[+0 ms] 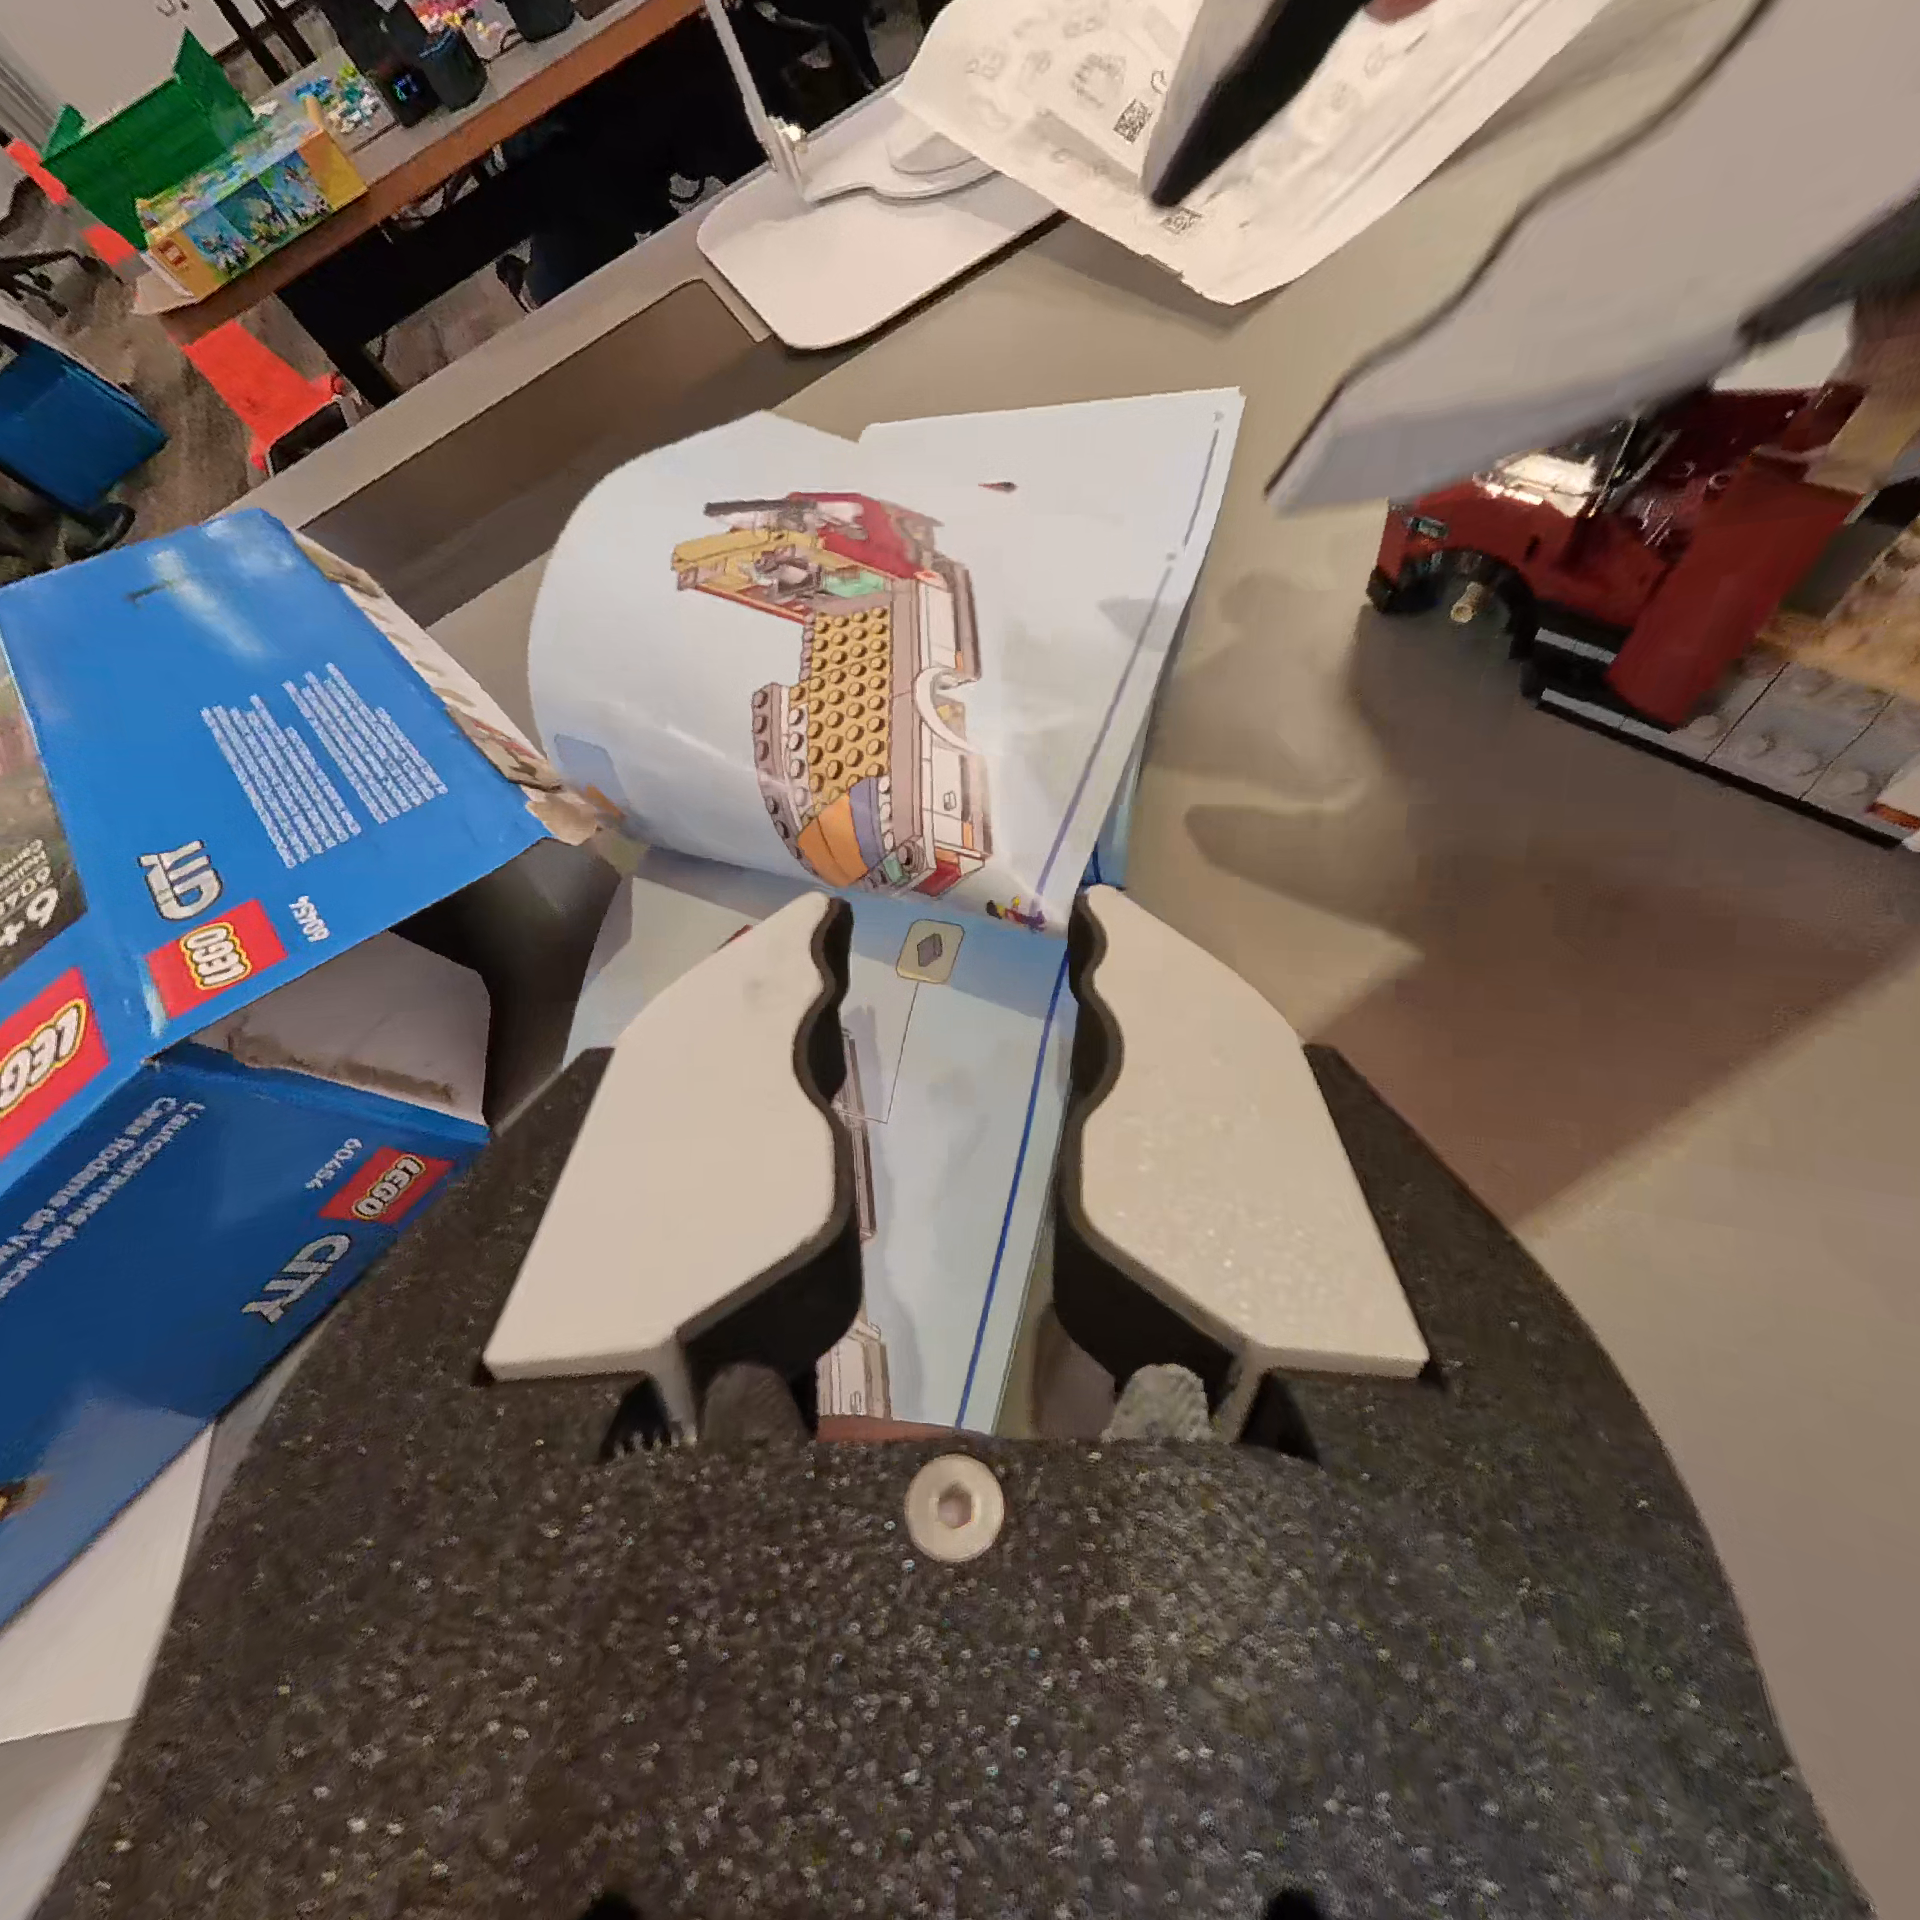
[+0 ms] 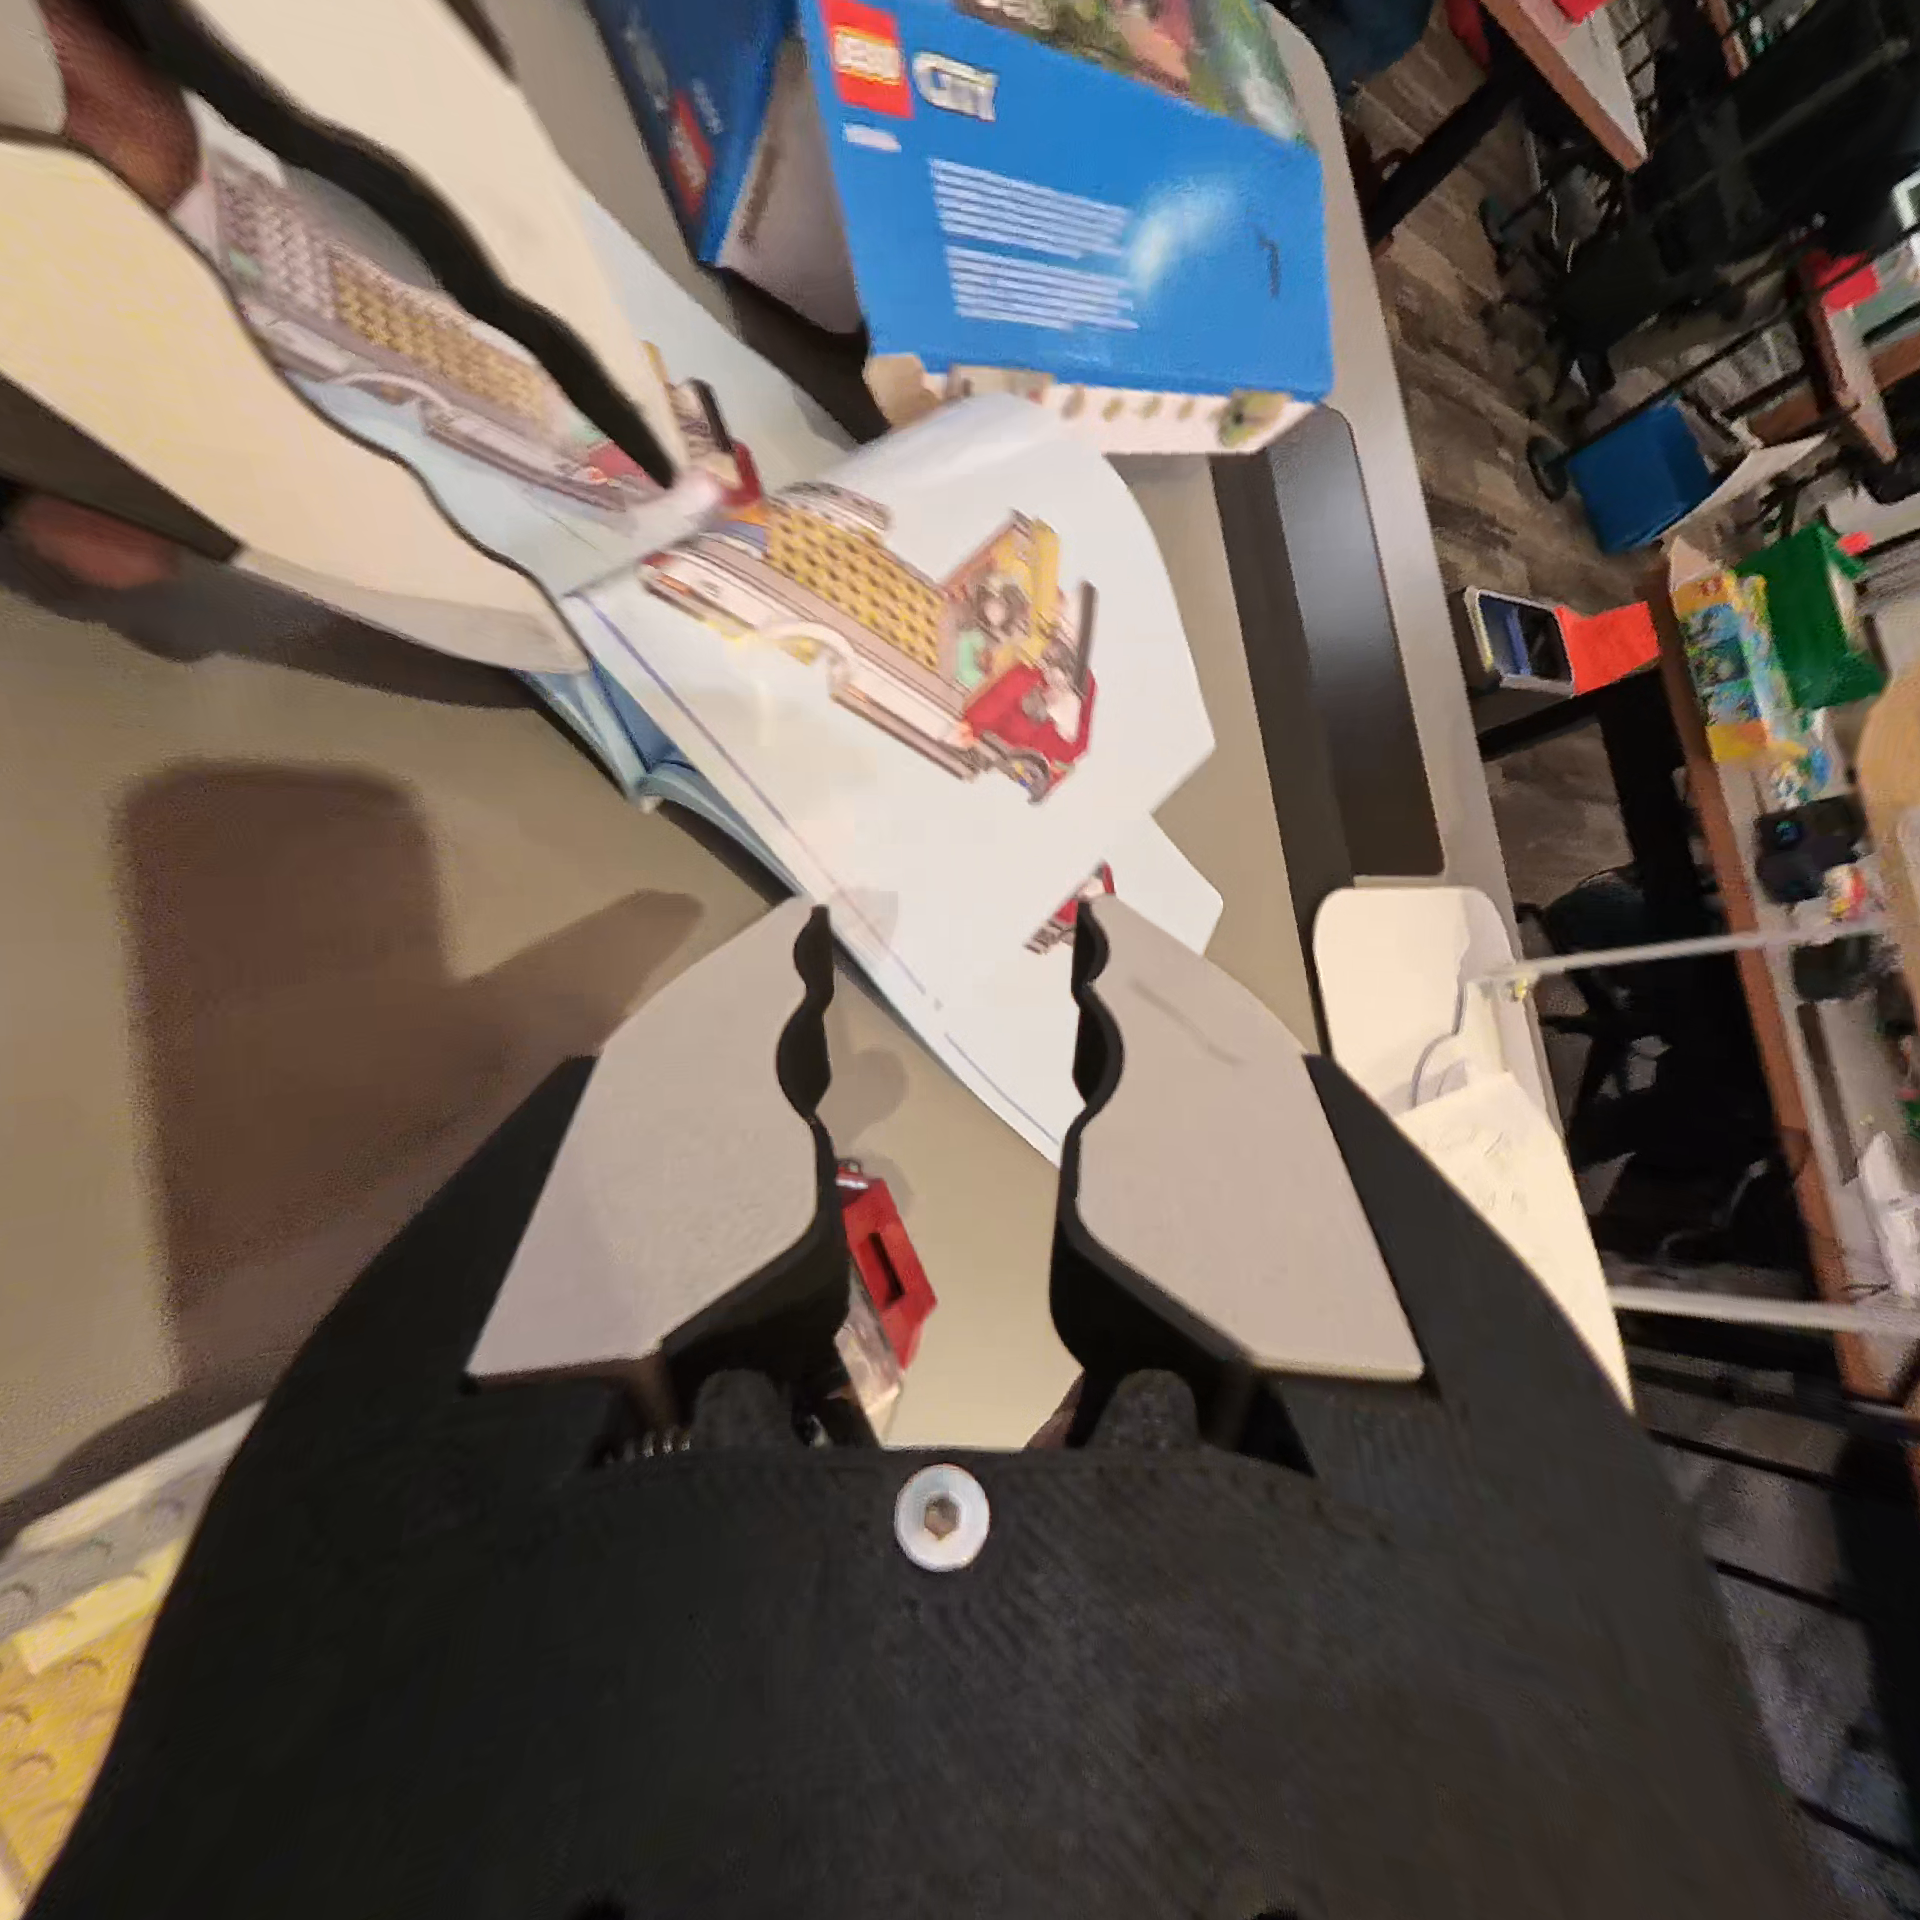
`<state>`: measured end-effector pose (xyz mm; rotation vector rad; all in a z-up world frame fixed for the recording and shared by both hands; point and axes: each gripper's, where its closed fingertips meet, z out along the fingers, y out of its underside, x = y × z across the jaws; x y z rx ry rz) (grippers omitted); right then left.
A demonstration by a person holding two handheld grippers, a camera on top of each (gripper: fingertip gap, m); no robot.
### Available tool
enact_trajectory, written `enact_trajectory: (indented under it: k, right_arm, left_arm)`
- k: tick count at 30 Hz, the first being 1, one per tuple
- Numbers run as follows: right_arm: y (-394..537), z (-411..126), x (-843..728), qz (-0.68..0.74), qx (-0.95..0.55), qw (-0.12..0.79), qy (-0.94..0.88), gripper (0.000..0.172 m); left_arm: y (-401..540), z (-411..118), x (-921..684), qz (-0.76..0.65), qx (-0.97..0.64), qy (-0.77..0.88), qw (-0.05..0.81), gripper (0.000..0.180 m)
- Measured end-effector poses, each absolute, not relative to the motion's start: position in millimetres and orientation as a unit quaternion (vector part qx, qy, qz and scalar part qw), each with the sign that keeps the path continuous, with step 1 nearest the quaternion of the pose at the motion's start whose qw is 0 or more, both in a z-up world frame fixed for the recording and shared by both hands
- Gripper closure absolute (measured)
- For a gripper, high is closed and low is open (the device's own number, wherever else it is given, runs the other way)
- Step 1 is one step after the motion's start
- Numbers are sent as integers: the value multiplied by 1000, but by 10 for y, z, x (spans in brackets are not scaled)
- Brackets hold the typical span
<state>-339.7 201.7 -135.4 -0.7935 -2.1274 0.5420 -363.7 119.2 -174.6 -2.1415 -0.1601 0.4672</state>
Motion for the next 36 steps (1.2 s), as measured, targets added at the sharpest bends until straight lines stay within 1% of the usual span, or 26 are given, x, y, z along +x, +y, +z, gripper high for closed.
enact_trajectory:
  k: [7, 14, 22, 31, 36]
  right_arm:
    - [1741, -1632, -3550, 120, -252, 415, -866, 122]
    - [1683, -1749, -3645, 89, -237, 411, -876, 119]
    - [1764, -1624, -3729, 101, -253, 431, -860, 119]
    - [1869, -1507, -3737, 120, -238, 444, -856, 119]
    - [1923, -1390, -3750, 135, -231, 465, -844, 119]
  left_arm:
    - [1131, -1739, -3625, 178, -861, -91, 469, 139]
    - [1108, -1697, -3616, 138, -851, -117, 493, 139]
    - [1094, -1724, -3603, 79, -849, -142, 503, 139]
    - [1106, -1775, -3559, 70, -858, -133, 492, 139]
    - [1099, -1774, -3565, 63, -857, -136, 492, 139]
